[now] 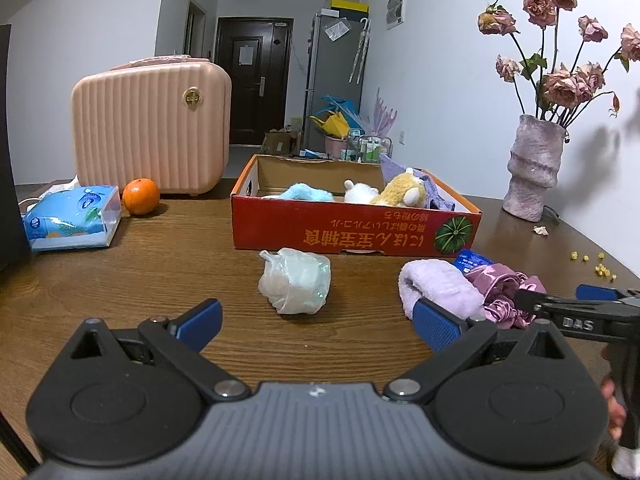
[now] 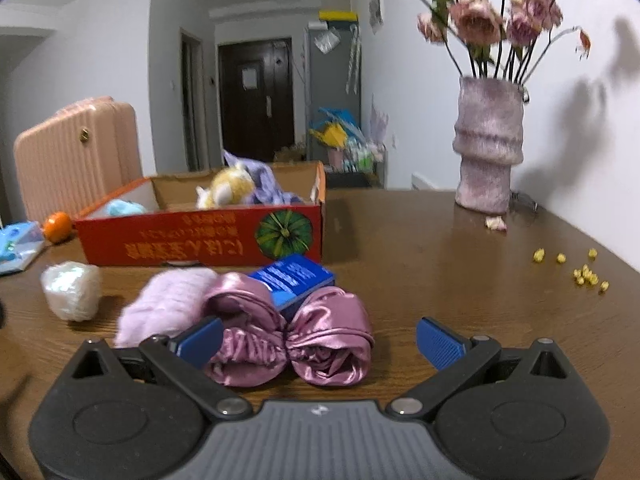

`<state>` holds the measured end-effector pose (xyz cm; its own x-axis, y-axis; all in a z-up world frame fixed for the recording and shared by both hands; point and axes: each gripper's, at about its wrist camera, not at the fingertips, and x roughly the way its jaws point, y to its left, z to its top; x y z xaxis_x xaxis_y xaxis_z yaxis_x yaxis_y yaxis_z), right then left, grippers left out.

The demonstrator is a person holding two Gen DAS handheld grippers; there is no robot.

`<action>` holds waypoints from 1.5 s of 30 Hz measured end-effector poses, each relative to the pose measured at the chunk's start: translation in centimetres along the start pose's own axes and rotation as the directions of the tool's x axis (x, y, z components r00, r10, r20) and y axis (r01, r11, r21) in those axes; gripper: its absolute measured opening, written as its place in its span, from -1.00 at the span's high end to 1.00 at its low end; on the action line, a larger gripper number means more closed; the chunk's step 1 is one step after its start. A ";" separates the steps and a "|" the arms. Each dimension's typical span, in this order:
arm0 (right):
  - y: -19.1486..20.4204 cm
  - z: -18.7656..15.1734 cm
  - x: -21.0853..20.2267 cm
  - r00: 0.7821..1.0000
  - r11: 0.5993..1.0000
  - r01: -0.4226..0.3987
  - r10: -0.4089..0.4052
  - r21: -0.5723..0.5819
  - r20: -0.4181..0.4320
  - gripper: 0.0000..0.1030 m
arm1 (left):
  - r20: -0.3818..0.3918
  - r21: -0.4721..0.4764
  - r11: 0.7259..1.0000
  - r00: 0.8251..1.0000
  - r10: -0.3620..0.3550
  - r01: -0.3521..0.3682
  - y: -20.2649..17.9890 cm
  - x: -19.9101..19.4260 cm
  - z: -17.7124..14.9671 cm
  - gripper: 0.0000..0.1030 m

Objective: Organize soft objects
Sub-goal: 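Lower the right gripper onto the pink satin scrunchies and close it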

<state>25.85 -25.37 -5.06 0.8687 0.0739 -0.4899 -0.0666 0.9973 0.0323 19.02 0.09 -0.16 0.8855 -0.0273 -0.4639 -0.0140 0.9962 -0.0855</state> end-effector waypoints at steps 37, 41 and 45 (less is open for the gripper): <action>0.8 0.3 2.8 0.993 0.994 -0.106 0.107 0.026 -0.056 0.15 | -0.036 -0.020 1.000 0.999 -0.009 0.009 0.4 0.7 -0.1 -1.00; 0.3 0.5 1.6 0.994 0.993 -0.109 0.110 0.046 -0.011 0.18 | -0.035 -0.020 1.000 0.999 -0.009 0.009 0.4 0.7 -0.1 -1.00; -0.5 1.0 0.4 0.993 0.992 -0.109 0.106 0.070 0.043 0.18 | -0.035 -0.020 1.000 0.999 -0.009 0.008 0.4 0.7 -0.1 -1.00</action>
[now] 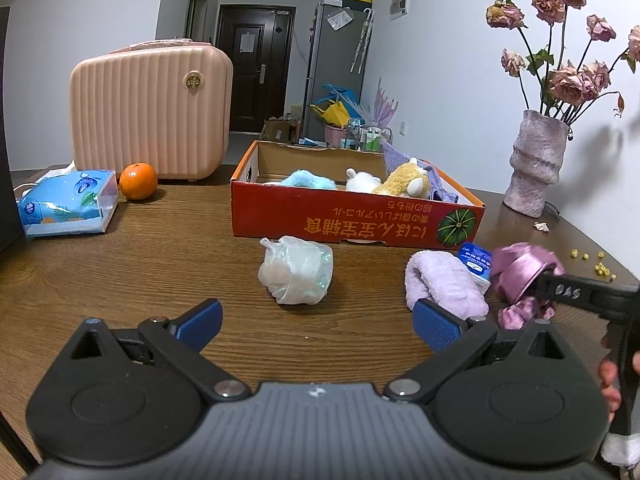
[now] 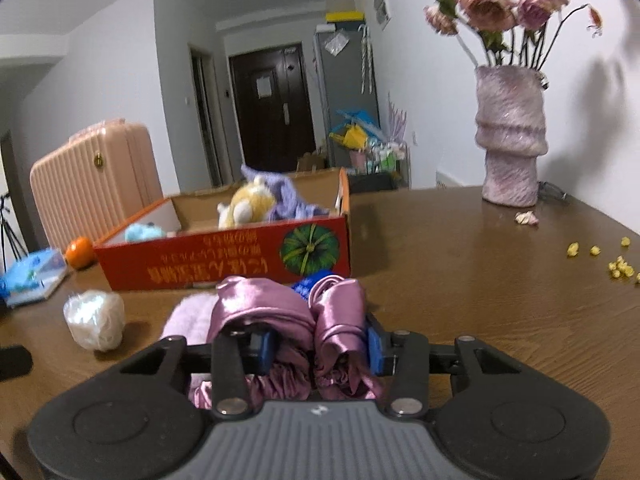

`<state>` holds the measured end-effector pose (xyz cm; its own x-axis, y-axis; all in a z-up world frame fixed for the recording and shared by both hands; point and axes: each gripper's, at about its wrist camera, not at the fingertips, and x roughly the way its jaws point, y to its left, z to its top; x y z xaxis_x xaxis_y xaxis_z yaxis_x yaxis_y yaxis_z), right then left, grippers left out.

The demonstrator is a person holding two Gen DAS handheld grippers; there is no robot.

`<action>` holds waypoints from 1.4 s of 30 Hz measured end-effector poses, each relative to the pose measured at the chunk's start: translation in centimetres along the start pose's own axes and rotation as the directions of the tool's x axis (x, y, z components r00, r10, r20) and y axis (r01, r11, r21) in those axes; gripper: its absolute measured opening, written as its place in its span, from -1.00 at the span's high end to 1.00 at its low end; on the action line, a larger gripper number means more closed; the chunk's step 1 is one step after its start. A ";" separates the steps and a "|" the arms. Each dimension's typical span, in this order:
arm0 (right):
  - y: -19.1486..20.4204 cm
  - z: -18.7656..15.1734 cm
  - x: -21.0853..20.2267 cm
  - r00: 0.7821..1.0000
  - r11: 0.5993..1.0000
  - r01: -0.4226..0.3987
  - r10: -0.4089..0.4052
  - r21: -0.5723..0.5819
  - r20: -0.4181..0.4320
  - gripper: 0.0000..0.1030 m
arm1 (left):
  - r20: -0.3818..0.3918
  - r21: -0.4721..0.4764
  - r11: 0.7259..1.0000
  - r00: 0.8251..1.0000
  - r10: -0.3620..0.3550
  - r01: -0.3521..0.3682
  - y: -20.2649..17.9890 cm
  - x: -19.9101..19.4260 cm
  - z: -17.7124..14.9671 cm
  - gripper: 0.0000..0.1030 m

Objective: Organize soft objects
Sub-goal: 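Lower the right gripper onto the pink satin scrunchies and close it, then lift the scrunchies with the right gripper while the left gripper grasps the pink fuzzy towel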

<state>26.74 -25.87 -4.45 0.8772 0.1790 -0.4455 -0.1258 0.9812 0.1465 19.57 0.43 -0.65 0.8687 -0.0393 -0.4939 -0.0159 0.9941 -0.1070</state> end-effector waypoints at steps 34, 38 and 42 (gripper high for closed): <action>-5.0 1.6 -2.0 0.995 0.998 0.008 -0.015 0.066 0.103 0.18 | -0.086 0.137 0.989 0.995 -0.050 0.061 -9.4 5.4 -0.5 -1.00; -5.9 1.7 -2.0 0.994 0.997 0.021 -0.029 0.072 0.105 0.18 | -0.091 0.158 0.986 0.995 -0.041 0.055 -11.1 6.6 -0.6 -1.00; -6.7 1.7 -2.0 0.993 0.997 0.028 -0.037 0.076 0.108 0.18 | -0.078 0.177 0.984 0.997 -0.002 0.016 -12.3 7.6 -0.7 -1.00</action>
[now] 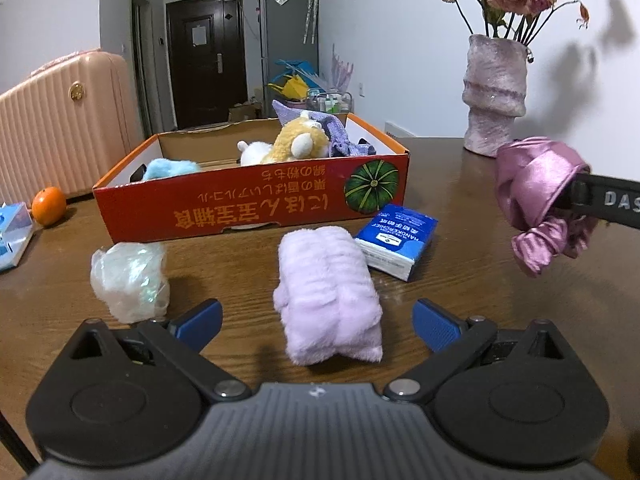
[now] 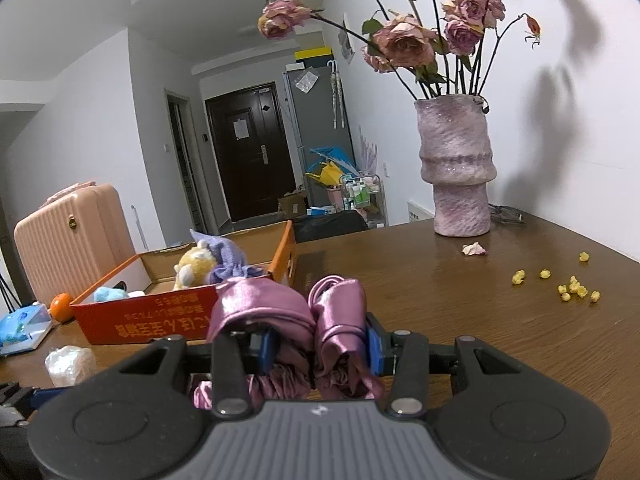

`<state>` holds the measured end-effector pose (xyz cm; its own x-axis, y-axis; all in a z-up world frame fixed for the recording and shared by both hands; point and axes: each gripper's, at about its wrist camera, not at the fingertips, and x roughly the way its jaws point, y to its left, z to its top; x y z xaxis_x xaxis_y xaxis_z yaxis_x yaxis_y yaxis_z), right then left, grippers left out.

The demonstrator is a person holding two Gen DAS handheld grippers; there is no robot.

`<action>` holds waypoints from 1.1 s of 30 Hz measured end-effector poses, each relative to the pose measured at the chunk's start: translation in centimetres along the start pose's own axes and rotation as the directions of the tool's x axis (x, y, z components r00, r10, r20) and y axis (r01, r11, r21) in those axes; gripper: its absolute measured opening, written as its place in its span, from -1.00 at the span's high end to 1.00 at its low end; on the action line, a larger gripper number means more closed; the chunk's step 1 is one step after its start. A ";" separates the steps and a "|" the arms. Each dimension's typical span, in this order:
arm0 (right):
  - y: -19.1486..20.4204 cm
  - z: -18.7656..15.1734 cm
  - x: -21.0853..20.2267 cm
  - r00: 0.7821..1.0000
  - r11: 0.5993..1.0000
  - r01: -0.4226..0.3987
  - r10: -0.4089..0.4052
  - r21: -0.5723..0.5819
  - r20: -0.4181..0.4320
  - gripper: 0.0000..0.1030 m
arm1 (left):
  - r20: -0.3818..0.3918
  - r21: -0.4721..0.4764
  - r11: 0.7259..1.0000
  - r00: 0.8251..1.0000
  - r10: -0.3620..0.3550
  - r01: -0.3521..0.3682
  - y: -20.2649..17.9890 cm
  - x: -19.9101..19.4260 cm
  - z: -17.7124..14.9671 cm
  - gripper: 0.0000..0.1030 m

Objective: Organize soft objects
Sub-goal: 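Lift the scrunchies with the right gripper while the left gripper grasps the pink fuzzy towel, then carry the pink scrunchies and pink towel over the cardboard box with both grippers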

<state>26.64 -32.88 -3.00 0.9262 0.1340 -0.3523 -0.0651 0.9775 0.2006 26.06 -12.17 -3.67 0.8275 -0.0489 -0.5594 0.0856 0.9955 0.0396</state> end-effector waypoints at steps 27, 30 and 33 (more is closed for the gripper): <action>0.0 -0.3 0.5 1.000 1.000 0.002 -0.002 -0.012 -0.016 0.18 | -0.010 -0.001 0.999 0.999 -0.036 0.036 -0.4 1.5 0.6 0.32; 0.1 -0.4 0.5 1.000 1.000 -0.002 0.002 -0.013 -0.013 0.18 | 0.040 0.001 1.000 0.999 -0.029 0.029 -0.2 0.3 0.9 0.32; 0.3 -0.6 0.6 1.000 1.000 -0.010 0.010 -0.016 -0.002 0.18 | 0.085 -0.005 1.000 0.996 -0.028 0.029 0.1 -0.9 1.1 0.32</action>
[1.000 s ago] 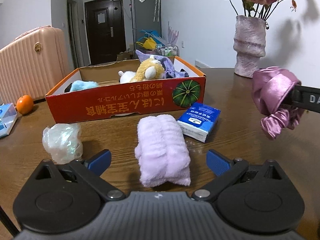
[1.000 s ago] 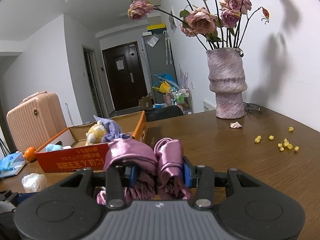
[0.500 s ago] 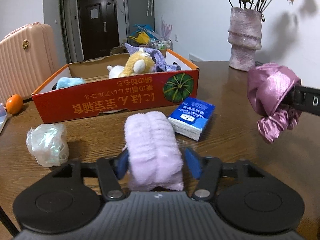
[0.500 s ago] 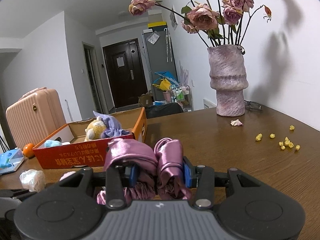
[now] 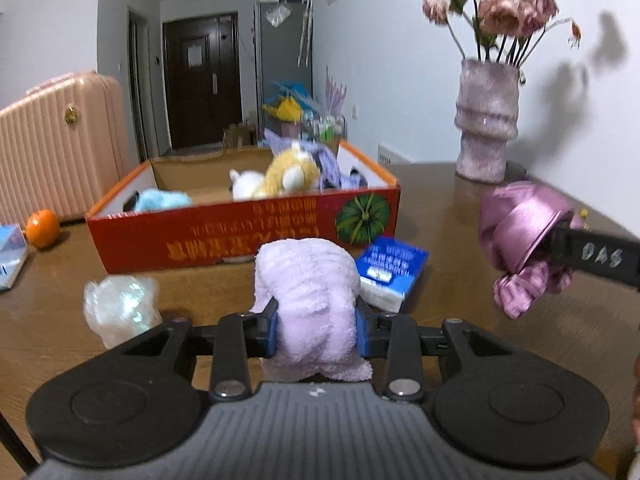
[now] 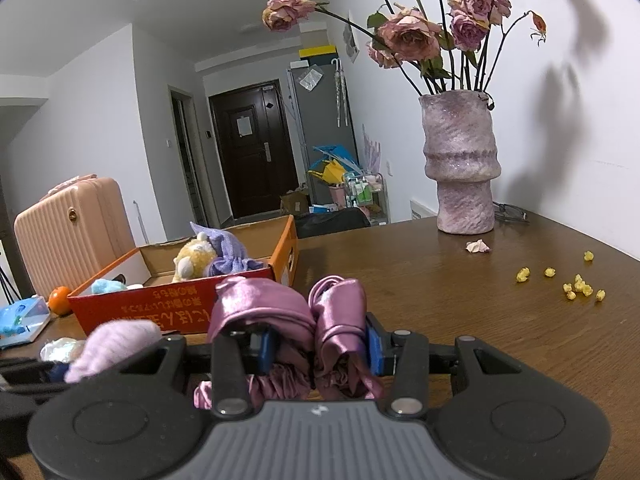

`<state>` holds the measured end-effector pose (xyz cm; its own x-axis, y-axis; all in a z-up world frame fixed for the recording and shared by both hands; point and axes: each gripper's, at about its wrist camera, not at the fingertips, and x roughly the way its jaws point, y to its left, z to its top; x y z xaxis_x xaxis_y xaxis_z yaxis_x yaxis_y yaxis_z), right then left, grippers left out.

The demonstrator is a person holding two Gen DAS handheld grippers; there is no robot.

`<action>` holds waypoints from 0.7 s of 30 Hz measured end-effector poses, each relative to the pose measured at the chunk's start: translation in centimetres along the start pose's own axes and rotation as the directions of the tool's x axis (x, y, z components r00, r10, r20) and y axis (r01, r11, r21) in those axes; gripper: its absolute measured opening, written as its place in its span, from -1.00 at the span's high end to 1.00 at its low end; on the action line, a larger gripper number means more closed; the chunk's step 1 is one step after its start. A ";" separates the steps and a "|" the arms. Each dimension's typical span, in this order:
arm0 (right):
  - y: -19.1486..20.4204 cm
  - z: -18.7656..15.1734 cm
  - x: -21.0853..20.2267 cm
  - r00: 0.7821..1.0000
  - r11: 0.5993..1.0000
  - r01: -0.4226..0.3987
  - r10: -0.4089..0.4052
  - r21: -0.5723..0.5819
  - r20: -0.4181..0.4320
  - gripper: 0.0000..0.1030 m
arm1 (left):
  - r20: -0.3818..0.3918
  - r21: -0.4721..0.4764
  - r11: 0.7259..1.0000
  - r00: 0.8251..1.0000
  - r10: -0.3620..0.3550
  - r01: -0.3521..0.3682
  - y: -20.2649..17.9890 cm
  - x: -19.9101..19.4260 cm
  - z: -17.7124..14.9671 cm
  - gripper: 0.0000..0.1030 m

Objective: Organize soft objects
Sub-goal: 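Carry the pink scrunchies and pink towel over the cardboard box with both grippers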

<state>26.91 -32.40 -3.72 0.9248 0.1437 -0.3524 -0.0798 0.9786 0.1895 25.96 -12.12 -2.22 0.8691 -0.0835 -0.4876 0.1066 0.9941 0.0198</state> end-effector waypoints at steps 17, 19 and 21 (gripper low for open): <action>3.3 -0.7 -1.6 0.993 0.998 -0.046 0.051 -0.051 0.110 0.18 | 0.129 -0.073 0.997 0.991 0.023 -0.014 3.5 -5.1 1.1 0.32; 4.1 -0.9 -1.8 0.991 0.997 -0.049 0.056 -0.062 0.119 0.18 | 0.136 -0.079 0.997 0.990 0.029 -0.018 4.0 -5.4 1.1 0.32; 4.9 -1.1 -1.9 0.990 0.996 -0.048 0.057 -0.075 0.127 0.18 | 0.142 -0.086 0.996 0.989 0.035 -0.023 4.7 -5.8 1.1 0.32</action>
<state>24.36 -27.70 -3.11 0.9584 0.1796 -0.2218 -0.1517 0.9789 0.1371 22.00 -7.06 1.65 0.9322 -0.0577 -0.3574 0.0449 0.9980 -0.0440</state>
